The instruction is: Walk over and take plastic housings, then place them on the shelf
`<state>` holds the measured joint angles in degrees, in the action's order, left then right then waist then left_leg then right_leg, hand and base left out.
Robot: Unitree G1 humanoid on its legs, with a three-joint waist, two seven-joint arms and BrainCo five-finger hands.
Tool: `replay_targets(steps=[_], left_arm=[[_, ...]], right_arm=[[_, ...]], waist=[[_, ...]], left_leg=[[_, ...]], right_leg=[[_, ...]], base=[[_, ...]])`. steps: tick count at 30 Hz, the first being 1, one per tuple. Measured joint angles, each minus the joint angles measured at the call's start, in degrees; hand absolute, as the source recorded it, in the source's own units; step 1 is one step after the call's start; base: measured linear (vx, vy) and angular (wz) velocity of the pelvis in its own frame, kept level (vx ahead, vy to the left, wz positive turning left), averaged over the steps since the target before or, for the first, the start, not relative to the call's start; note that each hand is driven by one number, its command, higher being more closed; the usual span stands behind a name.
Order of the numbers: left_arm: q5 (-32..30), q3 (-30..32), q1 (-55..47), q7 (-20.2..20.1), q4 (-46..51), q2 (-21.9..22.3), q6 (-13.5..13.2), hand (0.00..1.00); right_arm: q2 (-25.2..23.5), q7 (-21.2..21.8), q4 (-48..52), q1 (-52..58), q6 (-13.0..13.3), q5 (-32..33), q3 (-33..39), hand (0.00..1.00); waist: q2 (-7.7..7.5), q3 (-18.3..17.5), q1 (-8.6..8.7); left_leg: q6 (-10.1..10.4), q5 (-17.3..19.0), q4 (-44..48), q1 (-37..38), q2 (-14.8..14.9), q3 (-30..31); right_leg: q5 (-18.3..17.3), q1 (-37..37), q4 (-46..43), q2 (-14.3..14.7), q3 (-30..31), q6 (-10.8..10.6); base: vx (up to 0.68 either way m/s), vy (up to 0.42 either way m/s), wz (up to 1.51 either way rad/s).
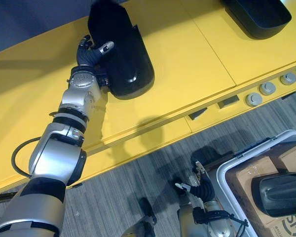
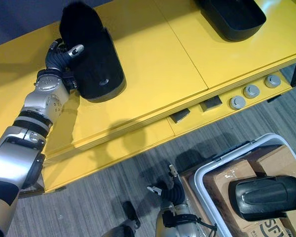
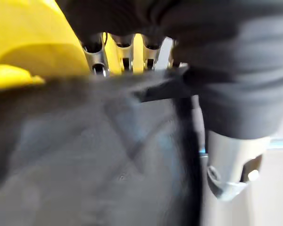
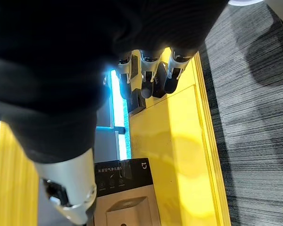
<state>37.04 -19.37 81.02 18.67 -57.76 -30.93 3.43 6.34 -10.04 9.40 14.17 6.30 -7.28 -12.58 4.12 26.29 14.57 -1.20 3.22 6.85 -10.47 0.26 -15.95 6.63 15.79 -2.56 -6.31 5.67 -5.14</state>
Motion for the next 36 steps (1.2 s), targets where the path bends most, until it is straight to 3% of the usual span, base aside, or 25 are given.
replay_targets(steps=[7, 18, 23, 26, 28, 29, 31, 34, 36], left_arm=[[-8.57, 2.28, 3.32, 1.66, -1.13, 0.62, 1.82, 0.0], [-9.04, 4.68, 4.29, 2.56, -1.97, 2.95, 2.1, 0.0], [-13.74, 8.8, 4.05, 6.6, 0.12, 3.8, 2.11, 0.0], [-16.1, 10.04, -3.4, 8.9, 17.59, 5.0, 0.62, 0.0], [-21.07, 13.18, -17.98, 11.73, 37.53, 9.34, -2.8, 0.0], [-23.21, 13.71, -21.9, 12.54, 42.04, 10.61, -3.71, 0.0], [-29.21, 14.82, -40.3, 13.6, 59.96, 15.72, -6.29, 0.0], [-34.37, 14.97, -61.55, 12.6, 73.31, 21.7, -10.27, 0.0], [-34.56, 15.03, -71.0, 11.37, 77.87, 23.32, -11.79, 0.0]], right_arm=[[-0.31, 0.76, 0.01, 0.05, 0.18, 0.28, -2.16, 0.0], [-0.51, 1.28, 0.02, 0.07, 0.74, 0.57, -2.11, 0.0], [-0.36, 1.74, -0.05, 0.11, 0.76, 2.29, -1.41, 0.0], [-0.26, 1.76, -0.52, -0.14, 0.81, 2.28, 1.72, 0.0], [0.25, 1.39, -1.1, -0.07, 1.16, 2.0, 6.74, 0.0], [0.25, 1.02, -0.97, -0.07, 1.46, 1.47, 8.33, 0.0], [0.27, -0.81, 0.95, -0.1, 1.76, -0.39, 15.89, 0.0], [0.39, -4.09, 3.56, -0.59, 2.88, -2.25, 24.22, 0.0], [0.69, -5.75, 3.75, -1.39, 3.52, -2.52, 27.14, 0.0]], waist=[[-0.03, -0.04, 0.1], [-0.29, -0.47, 0.14], [-0.59, -2.7, 0.05], [-1.02, -4.09, -0.56], [-1.0, -7.95, -1.65], [-1.02, -8.67, -1.68], [-1.01, -11.68, -3.15], [-1.11, -14.89, -5.0], [-1.42, -15.97, -5.93]], left_leg=[[-0.05, -0.22, -0.72, 1.24, -0.06, -0.03], [-0.06, -0.72, -1.17, 2.43, -0.08, 0.46], [0.01, -1.14, -2.31, 4.14, -0.13, 1.15], [0.19, -1.67, -3.45, 6.22, -0.12, 2.44], [0.54, -2.08, -5.09, 7.98, -0.07, 3.21], [0.52, -2.21, -5.52, 8.52, -0.09, 3.54], [0.75, -2.63, -7.81, 11.12, -0.09, 3.81], [1.06, -2.84, -9.8, 12.79, -0.07, 4.56], [1.34, -3.08, -10.98, 13.87, -0.13, 5.07]], right_leg=[[0.01, -1.11, 0.25, 0.05, 0.04, 0.01], [0.0, -2.33, 0.24, 0.06, -0.49, 0.02], [-0.02, -4.07, 0.66, 0.07, -1.55, 0.04], [-0.13, -6.76, 1.65, 0.04, -3.0, 0.11], [-0.33, -8.47, 2.31, 0.25, -4.04, 0.07], [-0.54, -9.03, 2.36, 0.24, -4.47, 0.19], [-1.38, -10.77, 2.42, 0.46, -4.9, 0.24], [-1.52, -12.39, 3.35, 0.66, -6.03, 0.18], [-1.53, -13.48, 3.97, 0.67, -6.67, 0.16]], base=[[0.0, 0.048, -0.01], [-0.01, 0.042, 0.02], [0.0, 0.038, 0.07], [0.02, 0.016, 0.23], [0.06, 0.009, 0.15], [0.06, 0.003, 0.17], [0.06, 0.012, 0.11], [0.03, 0.009, 0.15], [-0.01, 0.006, 0.18]])
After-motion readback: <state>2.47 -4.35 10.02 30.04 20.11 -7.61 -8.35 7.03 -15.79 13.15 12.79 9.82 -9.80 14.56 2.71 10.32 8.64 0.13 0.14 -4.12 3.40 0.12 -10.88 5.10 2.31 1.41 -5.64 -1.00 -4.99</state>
